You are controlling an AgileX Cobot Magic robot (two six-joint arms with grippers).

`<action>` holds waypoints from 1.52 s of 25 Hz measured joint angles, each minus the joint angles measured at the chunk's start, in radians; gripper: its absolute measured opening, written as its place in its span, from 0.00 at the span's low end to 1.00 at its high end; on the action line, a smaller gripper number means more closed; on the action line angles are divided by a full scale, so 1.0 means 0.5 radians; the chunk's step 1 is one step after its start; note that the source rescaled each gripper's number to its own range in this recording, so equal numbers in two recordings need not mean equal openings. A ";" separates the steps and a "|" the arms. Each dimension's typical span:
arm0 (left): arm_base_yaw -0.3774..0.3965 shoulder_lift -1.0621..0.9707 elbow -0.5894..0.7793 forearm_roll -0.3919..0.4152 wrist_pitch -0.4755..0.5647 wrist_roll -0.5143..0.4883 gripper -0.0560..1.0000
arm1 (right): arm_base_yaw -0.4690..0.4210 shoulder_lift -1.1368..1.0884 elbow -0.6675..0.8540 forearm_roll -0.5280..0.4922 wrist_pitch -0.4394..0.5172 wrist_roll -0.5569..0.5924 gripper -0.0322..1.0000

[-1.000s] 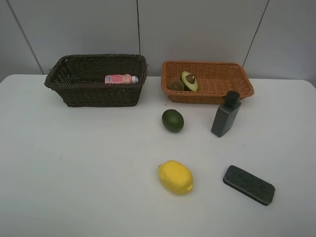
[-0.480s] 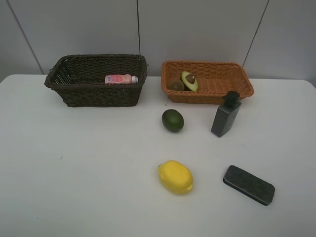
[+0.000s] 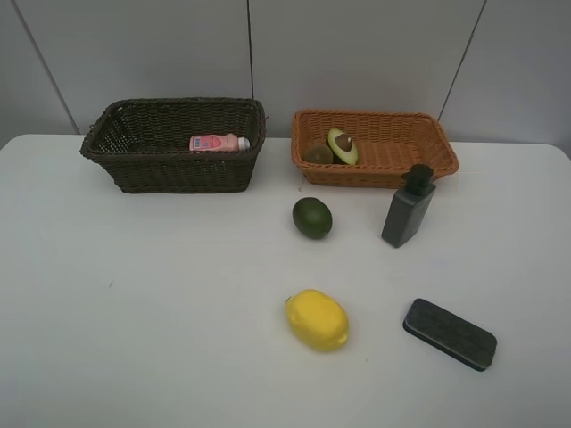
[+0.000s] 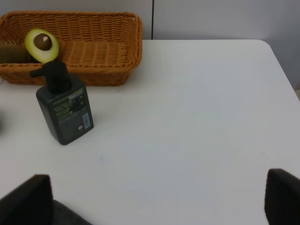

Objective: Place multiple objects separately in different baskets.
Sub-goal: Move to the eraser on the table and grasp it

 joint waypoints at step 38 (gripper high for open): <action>0.000 0.000 0.000 0.000 0.004 0.000 1.00 | 0.721 2.789 -0.432 0.264 -0.094 -0.485 0.98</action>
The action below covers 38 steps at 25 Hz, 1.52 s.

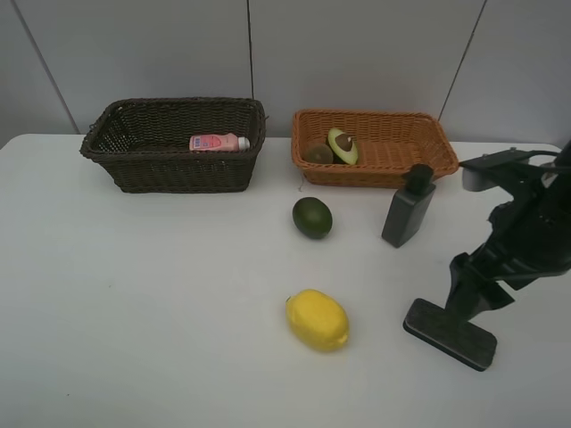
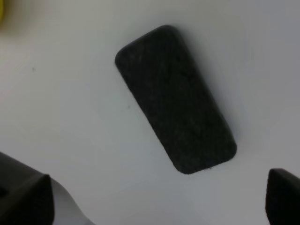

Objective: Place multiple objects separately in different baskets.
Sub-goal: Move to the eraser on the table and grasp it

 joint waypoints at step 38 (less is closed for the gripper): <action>0.000 0.000 0.000 0.000 0.005 0.000 1.00 | 0.063 0.418 0.246 0.109 -0.725 -0.376 0.98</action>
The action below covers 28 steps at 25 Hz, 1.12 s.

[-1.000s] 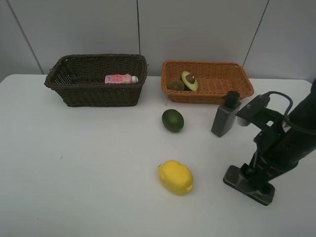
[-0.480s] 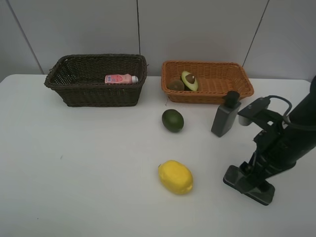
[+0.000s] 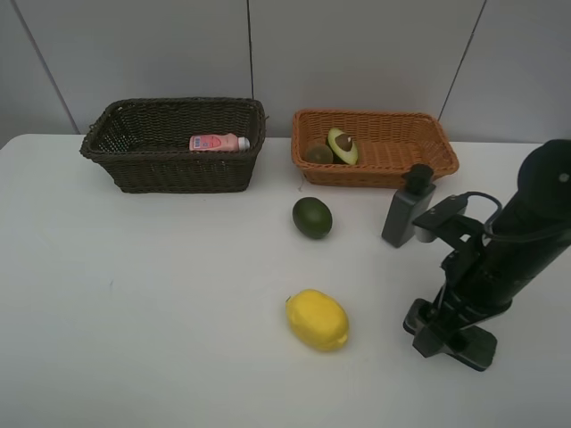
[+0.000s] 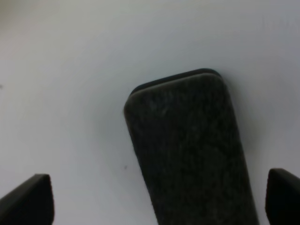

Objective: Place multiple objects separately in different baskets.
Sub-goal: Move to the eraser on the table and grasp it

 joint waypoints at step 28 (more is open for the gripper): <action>0.000 0.000 0.000 0.000 0.000 0.000 1.00 | 0.000 0.353 -0.041 -0.084 -0.252 -0.015 0.95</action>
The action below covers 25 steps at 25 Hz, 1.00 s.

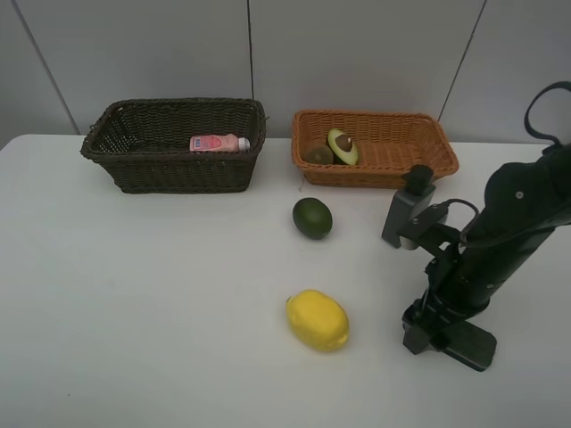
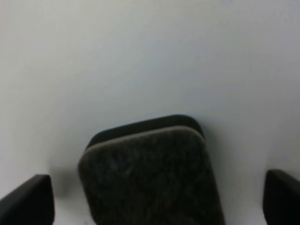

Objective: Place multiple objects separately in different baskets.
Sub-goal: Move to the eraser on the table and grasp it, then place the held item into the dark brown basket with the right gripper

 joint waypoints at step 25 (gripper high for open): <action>0.000 0.000 0.000 0.000 0.000 0.000 1.00 | -0.017 -0.798 -0.447 -0.296 0.506 0.396 0.30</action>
